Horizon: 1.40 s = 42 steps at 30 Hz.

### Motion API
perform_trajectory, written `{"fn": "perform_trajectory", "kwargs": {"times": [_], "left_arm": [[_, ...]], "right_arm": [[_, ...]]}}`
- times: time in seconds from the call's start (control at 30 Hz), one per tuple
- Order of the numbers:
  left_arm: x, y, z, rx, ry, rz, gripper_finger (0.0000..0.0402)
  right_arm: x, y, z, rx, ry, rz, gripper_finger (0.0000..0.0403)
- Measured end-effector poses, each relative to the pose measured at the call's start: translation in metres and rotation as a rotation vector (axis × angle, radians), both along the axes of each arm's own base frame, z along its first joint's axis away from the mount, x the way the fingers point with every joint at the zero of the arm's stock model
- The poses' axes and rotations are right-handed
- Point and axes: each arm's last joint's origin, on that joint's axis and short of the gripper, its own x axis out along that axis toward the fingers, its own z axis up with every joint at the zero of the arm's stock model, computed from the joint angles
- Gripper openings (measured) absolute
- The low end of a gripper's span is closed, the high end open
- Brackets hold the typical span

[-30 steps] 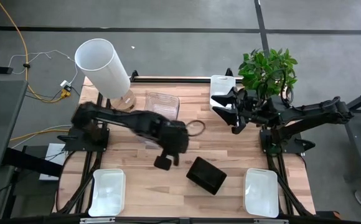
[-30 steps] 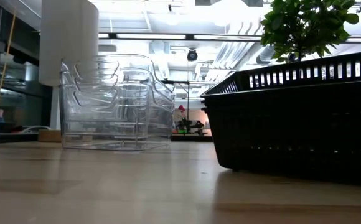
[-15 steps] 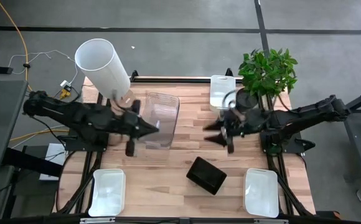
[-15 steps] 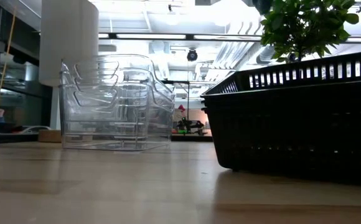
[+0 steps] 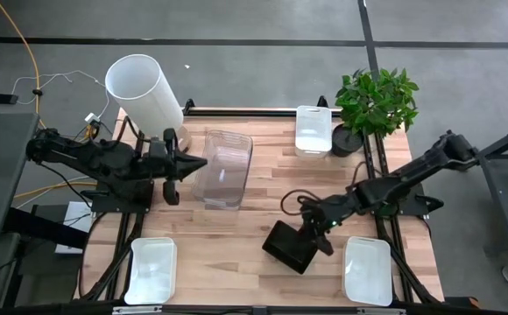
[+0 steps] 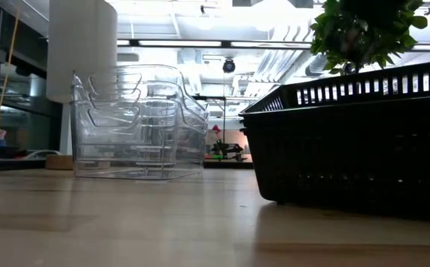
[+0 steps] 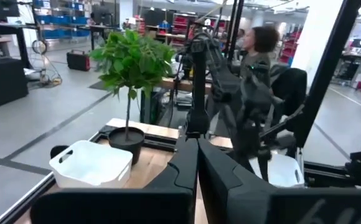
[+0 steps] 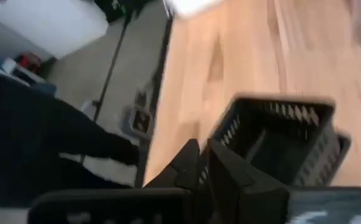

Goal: Stack baskets by color
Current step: Stack the left black bin on top of the right black bin

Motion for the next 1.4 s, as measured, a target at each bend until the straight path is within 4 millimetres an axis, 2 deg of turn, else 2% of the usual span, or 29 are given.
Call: {"fn": "perform_trajectory", "kwargs": {"times": [0.1, 0.2, 0.33, 0.53, 0.67, 0.8, 1.0, 1.13, 1.27, 1.4], "left_arm": [[0.002, 0.000, -0.001, 0.001, 0.005, 0.002, 0.0000], [0.005, -0.001, -0.003, 0.004, 0.018, 0.001, 0.0000], [0.008, -0.002, -0.004, 0.004, 0.024, 0.004, 0.0000], [0.011, -0.002, -0.006, 0.008, 0.038, 0.004, 0.0000], [0.011, -0.002, -0.007, 0.009, 0.038, 0.008, 0.0000], [0.011, -0.002, -0.007, 0.010, 0.040, 0.012, 0.0000], [0.011, -0.002, -0.007, 0.019, 0.042, 0.037, 0.0000], [0.011, -0.001, -0.007, 0.020, 0.042, 0.043, 0.0000], [0.011, -0.001, -0.007, 0.020, 0.042, 0.043, 0.0000], [0.011, -0.002, -0.007, 0.020, 0.043, 0.043, 0.0000]], "right_arm": [[0.003, 0.000, -0.019, 0.037, -0.013, -0.015, 0.0004], [0.002, -0.007, -0.034, 0.065, -0.061, -0.072, 0.0005], [-0.008, -0.018, -0.056, 0.086, -0.026, -0.139, 0.0002], [-0.019, -0.022, -0.075, 0.107, 0.055, -0.153, 0.0000], [-0.018, -0.022, -0.072, 0.107, 0.050, -0.156, 0.0000], [-0.005, -0.016, -0.049, 0.111, 0.005, -0.106, 0.0000], [0.010, 0.001, -0.030, -0.037, 0.229, 0.036, 0.0000], [0.019, 0.013, -0.033, -0.099, 0.389, 0.105, 0.0000], [0.026, 0.020, -0.047, -0.152, 0.521, 0.124, 0.0000], [0.035, 0.024, -0.052, -0.184, 0.577, 0.134, 0.0000]]}}
